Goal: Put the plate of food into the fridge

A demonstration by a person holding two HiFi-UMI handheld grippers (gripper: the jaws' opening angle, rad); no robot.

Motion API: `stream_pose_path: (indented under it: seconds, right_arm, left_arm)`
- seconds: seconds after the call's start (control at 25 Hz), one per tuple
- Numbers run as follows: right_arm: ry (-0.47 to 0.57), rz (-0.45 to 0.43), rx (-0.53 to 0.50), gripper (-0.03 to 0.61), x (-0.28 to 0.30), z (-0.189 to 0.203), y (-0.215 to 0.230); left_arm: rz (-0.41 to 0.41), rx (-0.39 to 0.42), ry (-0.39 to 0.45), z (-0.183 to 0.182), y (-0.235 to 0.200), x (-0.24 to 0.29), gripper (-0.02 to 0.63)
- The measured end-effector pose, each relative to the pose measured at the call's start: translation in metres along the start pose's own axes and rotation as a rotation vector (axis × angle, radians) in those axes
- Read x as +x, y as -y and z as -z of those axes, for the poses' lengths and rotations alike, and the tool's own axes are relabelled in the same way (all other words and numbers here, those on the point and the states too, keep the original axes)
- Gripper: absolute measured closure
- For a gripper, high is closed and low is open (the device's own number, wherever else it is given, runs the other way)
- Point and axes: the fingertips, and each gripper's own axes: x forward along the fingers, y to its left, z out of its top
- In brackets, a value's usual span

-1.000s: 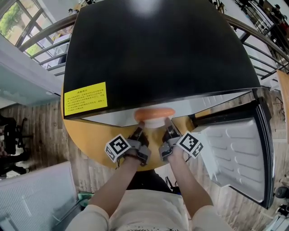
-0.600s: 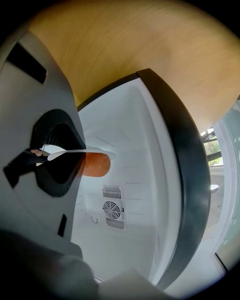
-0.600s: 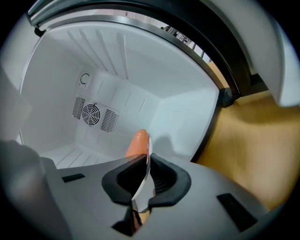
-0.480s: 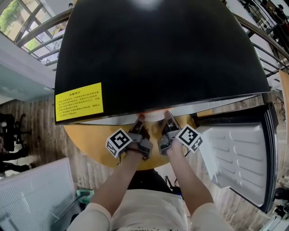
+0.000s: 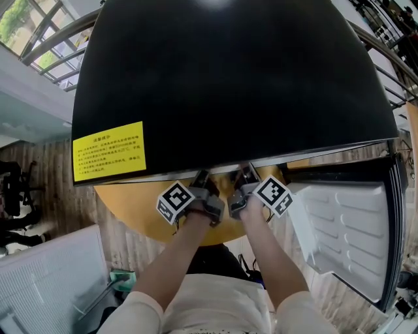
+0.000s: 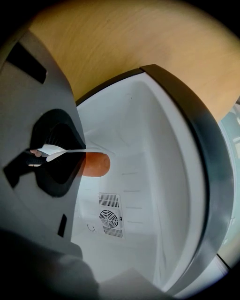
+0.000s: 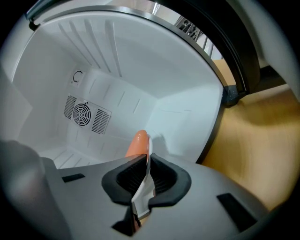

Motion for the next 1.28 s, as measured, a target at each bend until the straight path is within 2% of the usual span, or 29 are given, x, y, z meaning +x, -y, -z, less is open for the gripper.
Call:
stream_pose_path:
  seconds: [0.32, 0.64, 1.28]
  right_arm:
    - [0.012, 0.013, -0.017, 0.535, 0.01, -0.002, 0.005]
    - [0.002, 0.024, -0.033, 0.535, 0.017, -0.001, 0.009]
    - [-0.015, 0.067, -0.131, 0.531, 0.023, -0.003, 0.01]
  left_arm:
    - [-0.008, 0.0, 0.033, -0.004, -0.005, 0.009, 0.578]
    - [-0.035, -0.004, 0.024, -0.005, -0.014, 0.014, 0.578]
    - [-0.07, 0.063, 0.002, -0.005, -0.011, 0.019, 0.577]
